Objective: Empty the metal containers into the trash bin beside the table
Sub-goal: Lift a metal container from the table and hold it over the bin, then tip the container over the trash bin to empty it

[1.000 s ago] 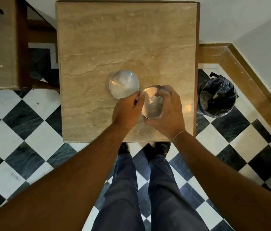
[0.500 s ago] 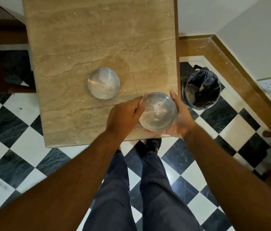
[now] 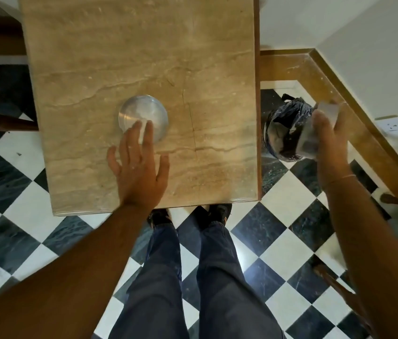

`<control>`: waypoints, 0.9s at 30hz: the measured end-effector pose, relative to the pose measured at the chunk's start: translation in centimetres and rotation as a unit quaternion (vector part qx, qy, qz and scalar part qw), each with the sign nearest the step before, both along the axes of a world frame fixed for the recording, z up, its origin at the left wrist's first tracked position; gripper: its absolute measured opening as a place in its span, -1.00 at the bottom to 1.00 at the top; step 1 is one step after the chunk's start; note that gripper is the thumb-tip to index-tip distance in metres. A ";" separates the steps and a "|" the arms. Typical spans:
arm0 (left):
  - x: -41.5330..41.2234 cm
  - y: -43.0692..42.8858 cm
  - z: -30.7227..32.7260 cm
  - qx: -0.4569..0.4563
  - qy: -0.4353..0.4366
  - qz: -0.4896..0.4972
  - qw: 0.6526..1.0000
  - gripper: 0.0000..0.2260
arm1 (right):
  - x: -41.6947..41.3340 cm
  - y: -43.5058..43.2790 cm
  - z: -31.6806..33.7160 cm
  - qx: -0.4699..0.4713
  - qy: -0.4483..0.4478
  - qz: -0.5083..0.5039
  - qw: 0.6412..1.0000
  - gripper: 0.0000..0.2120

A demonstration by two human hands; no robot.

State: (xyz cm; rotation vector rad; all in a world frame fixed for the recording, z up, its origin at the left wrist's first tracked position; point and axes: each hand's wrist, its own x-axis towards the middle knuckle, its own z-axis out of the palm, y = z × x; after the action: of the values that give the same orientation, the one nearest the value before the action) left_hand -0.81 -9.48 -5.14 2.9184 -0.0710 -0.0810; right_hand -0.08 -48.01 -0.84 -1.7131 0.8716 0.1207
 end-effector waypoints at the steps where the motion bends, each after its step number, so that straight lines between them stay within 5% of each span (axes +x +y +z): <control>1: -0.5 0.5 -0.5 0.010 0.003 0.026 1.000 -0.38 | 0.4 -0.2 -0.2 -0.106 -0.031 0.005 0.994 -0.30; 4: -1.4 1.9 -1.1 0.020 0.005 0.081 0.996 -0.37 | 1.4 -1.0 -3.1 -0.283 0.021 0.059 0.957 -0.18; 8: -2.2 2.7 -1.4 0.017 0.017 0.118 0.993 -0.40 | 2.1 -3.2 -7.7 -0.337 0.189 0.137 0.912 -0.08; 16: -1.4 3.5 -1.5 0.003 0.045 0.158 0.986 -0.38 | 1.1 -3.3 -5.3 -0.409 0.082 0.103 0.903 -0.19; 20: -0.8 3.7 -1.5 0.007 0.040 0.161 0.986 -0.37 | 1.6 -3.0 -6.2 -0.356 0.151 0.064 0.920 -0.10; 23: -0.6 3.7 -2.0 -0.006 0.050 0.165 0.985 -0.36 | 3.0 -3.0 -6.5 -0.424 0.084 0.060 0.900 -0.13; 27: -1.1 4.1 -2.1 -0.014 0.064 0.149 0.987 -0.35 | 0.4 -4.1 -8.7 -0.363 0.205 0.106 0.903 -0.06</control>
State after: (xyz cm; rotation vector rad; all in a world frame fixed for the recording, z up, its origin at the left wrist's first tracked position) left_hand -1.92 -5.40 -7.22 2.8512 0.3811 -0.2141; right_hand 0.27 -52.12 -9.50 -2.5459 1.1196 0.3448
